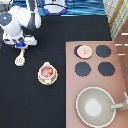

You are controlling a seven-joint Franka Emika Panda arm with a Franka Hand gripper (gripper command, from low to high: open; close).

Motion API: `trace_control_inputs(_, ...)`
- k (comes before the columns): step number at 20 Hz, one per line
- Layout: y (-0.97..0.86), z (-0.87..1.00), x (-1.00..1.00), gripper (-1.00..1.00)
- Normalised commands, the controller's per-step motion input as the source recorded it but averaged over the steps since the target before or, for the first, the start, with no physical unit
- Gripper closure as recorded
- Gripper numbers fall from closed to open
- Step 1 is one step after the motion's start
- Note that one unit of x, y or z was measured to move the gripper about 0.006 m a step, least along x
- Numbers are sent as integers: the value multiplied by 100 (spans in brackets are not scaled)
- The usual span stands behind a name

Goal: Take the lid off the pot, put the pot on the plate, and use the tool to push the pot to the front of the table.

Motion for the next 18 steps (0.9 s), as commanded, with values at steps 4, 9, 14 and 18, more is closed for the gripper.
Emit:
trace_control_inputs(4, 31, -1, 7, 100)
trace_control_inputs(9, 46, -1, 13, 100)
trace_control_inputs(14, 26, -9, 1, 100)
trace_control_inputs(18, -36, -14, -14, 100)
